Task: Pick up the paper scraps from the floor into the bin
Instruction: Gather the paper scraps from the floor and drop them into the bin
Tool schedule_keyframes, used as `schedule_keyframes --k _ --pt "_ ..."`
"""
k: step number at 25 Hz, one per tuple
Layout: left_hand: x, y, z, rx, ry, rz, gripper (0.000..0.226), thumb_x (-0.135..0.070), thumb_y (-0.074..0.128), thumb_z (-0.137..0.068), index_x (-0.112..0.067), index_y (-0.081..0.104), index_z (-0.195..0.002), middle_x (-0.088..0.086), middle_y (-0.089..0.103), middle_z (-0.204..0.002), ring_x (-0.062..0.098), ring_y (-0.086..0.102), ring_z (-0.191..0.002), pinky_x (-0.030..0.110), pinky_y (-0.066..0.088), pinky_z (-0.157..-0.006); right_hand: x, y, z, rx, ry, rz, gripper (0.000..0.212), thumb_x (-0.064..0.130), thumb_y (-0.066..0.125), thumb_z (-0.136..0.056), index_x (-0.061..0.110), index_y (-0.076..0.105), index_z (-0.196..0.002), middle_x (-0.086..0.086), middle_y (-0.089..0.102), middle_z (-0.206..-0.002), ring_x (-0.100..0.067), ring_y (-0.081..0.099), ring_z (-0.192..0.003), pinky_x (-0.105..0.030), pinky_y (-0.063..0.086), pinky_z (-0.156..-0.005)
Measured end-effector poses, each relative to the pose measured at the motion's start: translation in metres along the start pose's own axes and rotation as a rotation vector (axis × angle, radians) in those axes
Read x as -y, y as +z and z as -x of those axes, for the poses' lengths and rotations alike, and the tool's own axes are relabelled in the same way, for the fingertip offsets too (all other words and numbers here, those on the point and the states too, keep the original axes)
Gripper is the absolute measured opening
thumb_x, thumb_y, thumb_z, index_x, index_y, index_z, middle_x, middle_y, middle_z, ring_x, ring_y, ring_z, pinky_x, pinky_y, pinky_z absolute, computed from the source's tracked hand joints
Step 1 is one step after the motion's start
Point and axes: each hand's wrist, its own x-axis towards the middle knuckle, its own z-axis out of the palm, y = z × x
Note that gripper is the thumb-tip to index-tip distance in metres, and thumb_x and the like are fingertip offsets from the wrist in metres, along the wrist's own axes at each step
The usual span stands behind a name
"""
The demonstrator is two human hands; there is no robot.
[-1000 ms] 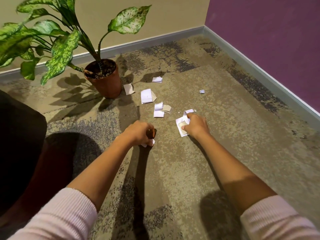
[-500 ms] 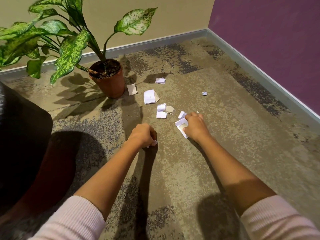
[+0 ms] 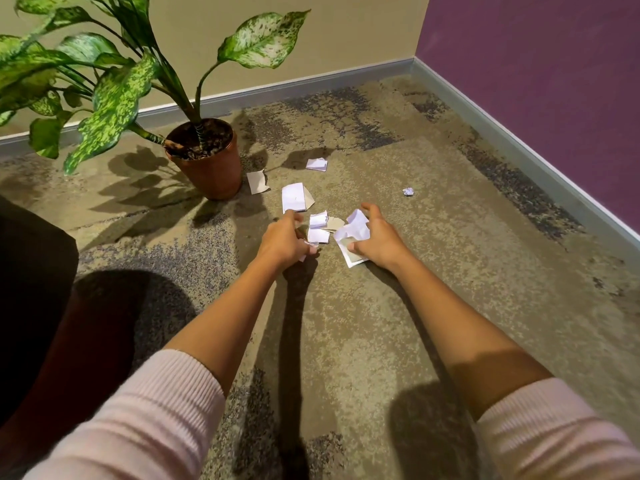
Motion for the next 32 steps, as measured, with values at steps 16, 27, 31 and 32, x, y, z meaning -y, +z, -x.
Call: schedule_keyframes --k 16,27,31,32 --pt "-0.020 0.014 -0.030 -0.033 0.166 -0.312 0.023 -0.022 0.075 -0.079 -0.013 0.075 -0.099 0.012 0.072 -0.095 0.032 0.065 -0.092 0.037 0.054 -0.076 0.024 0.019 -0.046 0.138 -0.007 0.304 0.061 0.006 0.068 -0.080 0.016 0.050 -0.138 -0.013 0.059 -0.131 -0.029 0.058 -0.116 -0.032 0.049 -0.092" --pt "-0.010 0.012 -0.035 0.027 0.269 -0.347 0.056 -0.023 0.078 -0.078 -0.020 0.060 -0.130 0.013 0.052 -0.122 0.036 0.056 -0.112 0.041 0.046 -0.094 0.013 0.029 -0.051 0.040 -0.018 0.315 0.048 0.013 0.072 -0.078 0.009 0.055 -0.122 -0.014 0.055 -0.127 -0.034 0.044 -0.123 -0.037 0.043 -0.098" --pt "-0.015 0.011 -0.035 0.061 0.248 -0.364 0.042 -0.023 0.081 -0.073 -0.016 0.069 -0.112 0.013 0.053 -0.111 0.035 0.057 -0.102 0.038 0.047 -0.084 0.008 0.031 -0.045 0.017 -0.055 0.191 0.054 0.009 0.070 -0.078 0.010 0.048 -0.128 -0.014 0.060 -0.121 -0.034 0.049 -0.115 -0.039 0.047 -0.092" --pt "-0.017 0.010 -0.035 0.049 0.234 -0.354 0.037 -0.022 0.082 -0.071 -0.014 0.070 -0.106 0.013 0.056 -0.106 0.035 0.058 -0.099 0.036 0.045 -0.079 0.007 0.032 -0.044 0.018 -0.053 0.179 0.053 0.009 0.071 -0.078 0.010 0.051 -0.127 -0.013 0.062 -0.118 -0.033 0.053 -0.111 -0.039 0.049 -0.090"
